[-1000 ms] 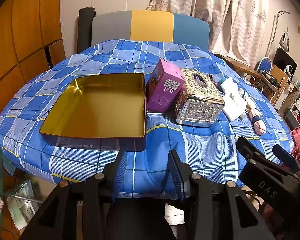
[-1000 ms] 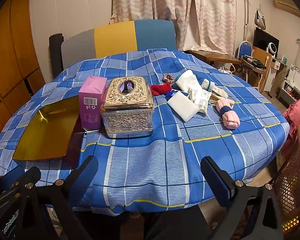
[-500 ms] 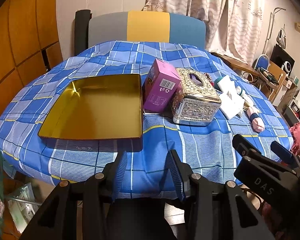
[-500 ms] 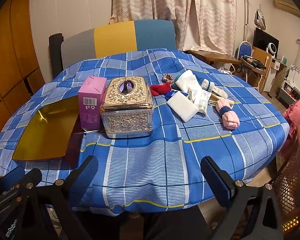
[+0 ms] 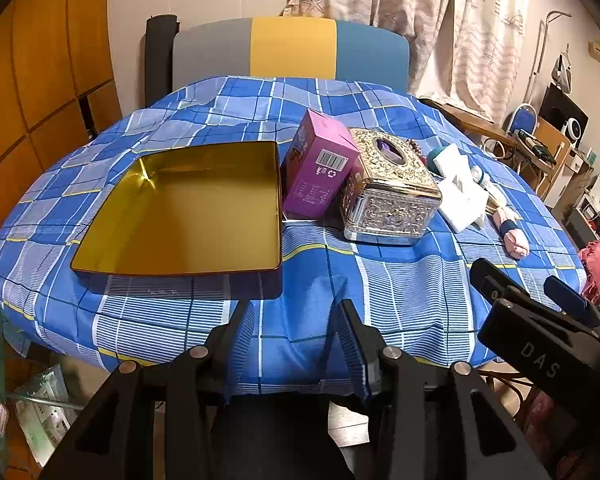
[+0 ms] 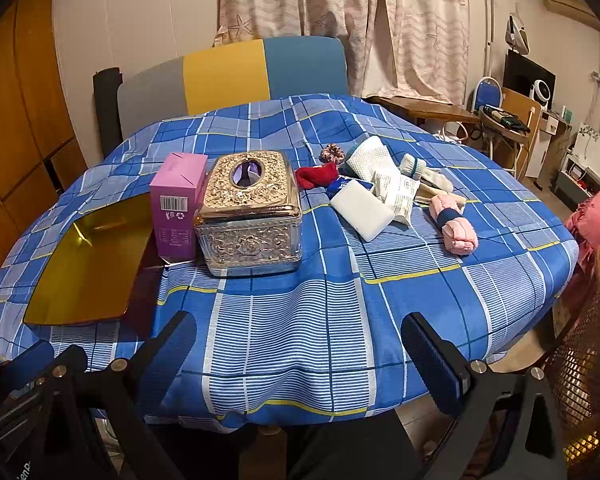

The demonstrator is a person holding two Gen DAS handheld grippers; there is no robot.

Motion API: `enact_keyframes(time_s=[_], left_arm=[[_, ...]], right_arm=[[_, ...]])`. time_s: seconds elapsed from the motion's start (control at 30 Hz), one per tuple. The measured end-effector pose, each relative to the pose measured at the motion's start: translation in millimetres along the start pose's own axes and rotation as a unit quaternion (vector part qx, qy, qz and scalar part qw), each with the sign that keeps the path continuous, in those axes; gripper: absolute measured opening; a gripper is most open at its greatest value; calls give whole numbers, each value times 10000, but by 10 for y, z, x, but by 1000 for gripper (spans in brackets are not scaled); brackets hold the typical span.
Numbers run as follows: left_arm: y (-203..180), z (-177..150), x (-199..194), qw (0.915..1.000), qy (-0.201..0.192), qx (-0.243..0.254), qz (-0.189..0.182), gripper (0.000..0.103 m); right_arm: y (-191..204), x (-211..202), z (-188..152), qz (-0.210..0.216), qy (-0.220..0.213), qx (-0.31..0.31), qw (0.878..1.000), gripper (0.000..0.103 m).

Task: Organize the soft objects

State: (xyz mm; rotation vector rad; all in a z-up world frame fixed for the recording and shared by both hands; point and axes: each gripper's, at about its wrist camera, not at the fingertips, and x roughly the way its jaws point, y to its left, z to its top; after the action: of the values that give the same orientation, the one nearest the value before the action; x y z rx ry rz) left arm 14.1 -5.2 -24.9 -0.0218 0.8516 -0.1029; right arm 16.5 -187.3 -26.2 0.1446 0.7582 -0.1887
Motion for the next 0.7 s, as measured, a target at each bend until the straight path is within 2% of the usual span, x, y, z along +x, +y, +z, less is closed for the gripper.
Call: enact_keyframes(time_s=[0.43, 0.6, 0.63, 0.7], left_arm=[[-69, 83, 92, 9996, 141, -85, -242, 43], [-320, 150, 160, 9993, 145, 267, -209, 43], [-361, 164, 185, 9988, 193, 291, -333, 43], [-424, 189, 244, 9974, 316, 250, -595, 43]], right_arm=[[-142, 21, 103, -61, -37, 138, 9999, 103], [-467, 194, 300, -87, -221, 29, 9997, 103], [-592, 296, 357, -85, -238, -54, 9997, 103], [-832, 521, 446, -55, 8, -182, 9998, 103]])
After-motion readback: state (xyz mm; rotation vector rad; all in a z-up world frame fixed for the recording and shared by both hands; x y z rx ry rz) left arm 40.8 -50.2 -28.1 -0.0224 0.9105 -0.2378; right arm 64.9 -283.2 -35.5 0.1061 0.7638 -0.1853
